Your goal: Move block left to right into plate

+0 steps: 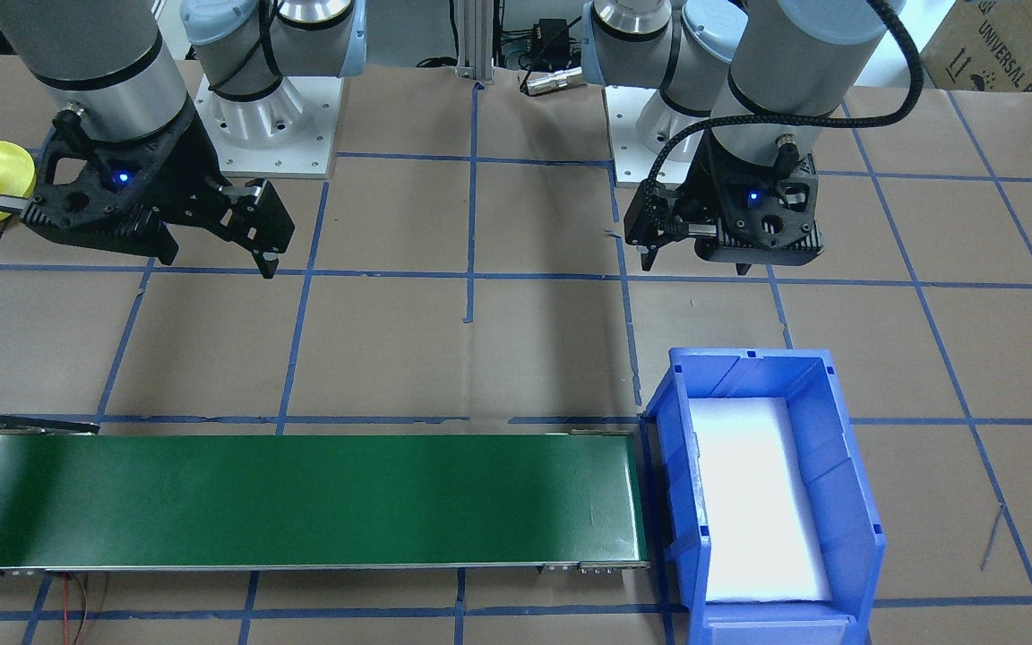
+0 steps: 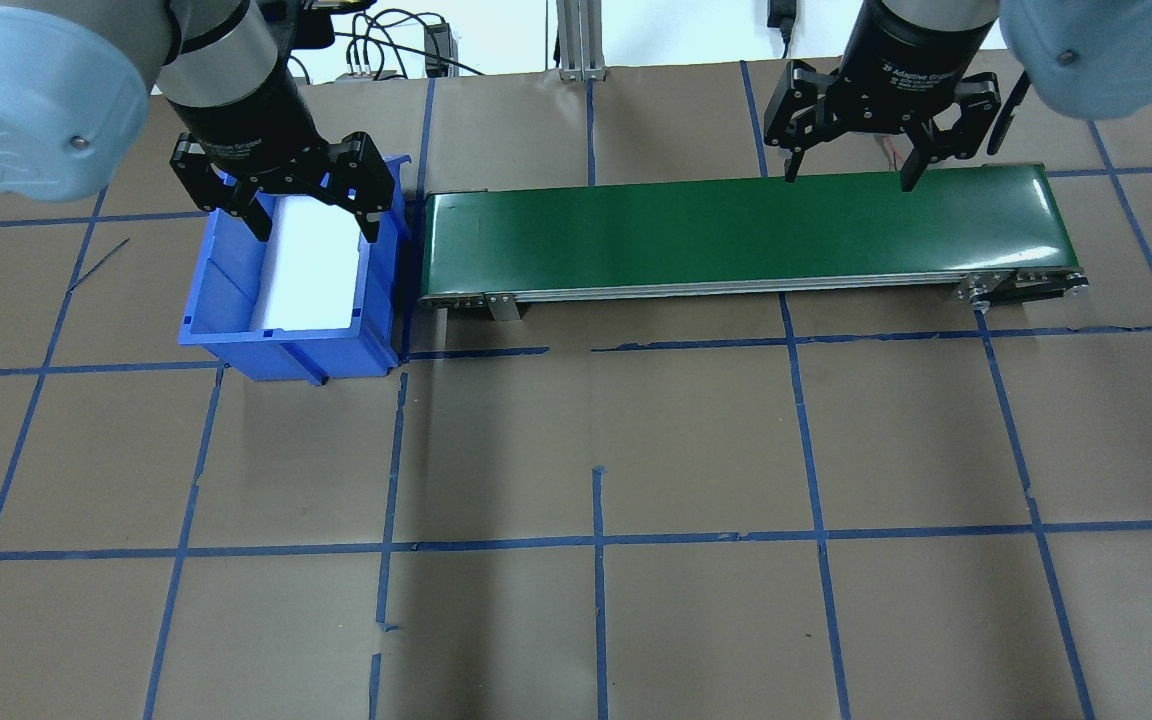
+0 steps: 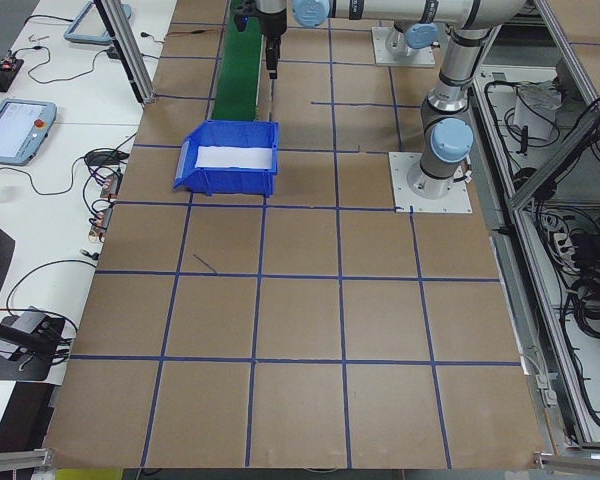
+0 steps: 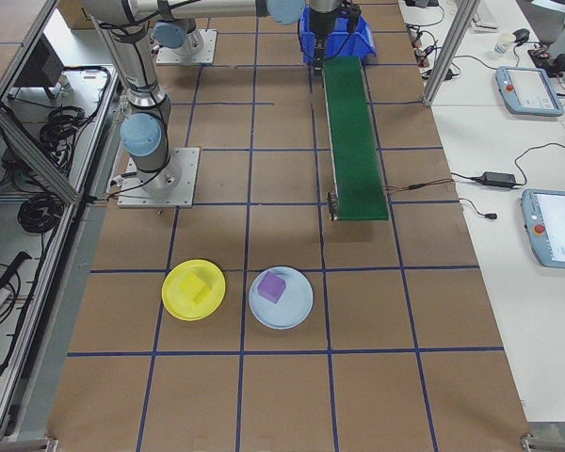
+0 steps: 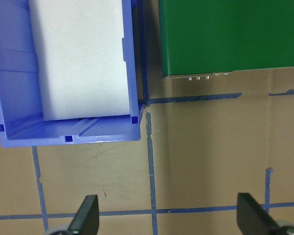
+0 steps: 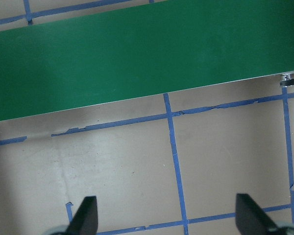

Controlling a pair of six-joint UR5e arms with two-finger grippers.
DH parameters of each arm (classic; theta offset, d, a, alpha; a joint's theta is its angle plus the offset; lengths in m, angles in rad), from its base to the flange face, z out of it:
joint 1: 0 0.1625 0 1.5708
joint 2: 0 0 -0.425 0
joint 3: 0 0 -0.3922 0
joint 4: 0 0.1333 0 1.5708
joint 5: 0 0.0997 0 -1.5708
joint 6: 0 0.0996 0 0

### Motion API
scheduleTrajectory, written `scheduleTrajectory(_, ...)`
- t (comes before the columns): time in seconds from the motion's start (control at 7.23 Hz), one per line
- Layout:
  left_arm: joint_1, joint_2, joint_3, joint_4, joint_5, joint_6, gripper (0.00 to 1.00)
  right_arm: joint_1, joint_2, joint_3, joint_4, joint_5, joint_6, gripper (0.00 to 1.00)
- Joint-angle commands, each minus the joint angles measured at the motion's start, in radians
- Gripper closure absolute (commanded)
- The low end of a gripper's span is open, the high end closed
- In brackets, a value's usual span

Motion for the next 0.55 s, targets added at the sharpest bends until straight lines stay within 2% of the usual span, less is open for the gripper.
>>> scheduleTrajectory(0.0,0.007,-0.001,0.008,0.001,0.005,0.005,0.0,0.003,0.0,0.003,0.0,0.008,0.0,0.0)
scheduleTrajectory(0.41,0.007,-0.001,-0.009,0.018,0.007,0.008,0.0,0.015,-0.005,0.012,0.001,0.012,0.0,0.0)
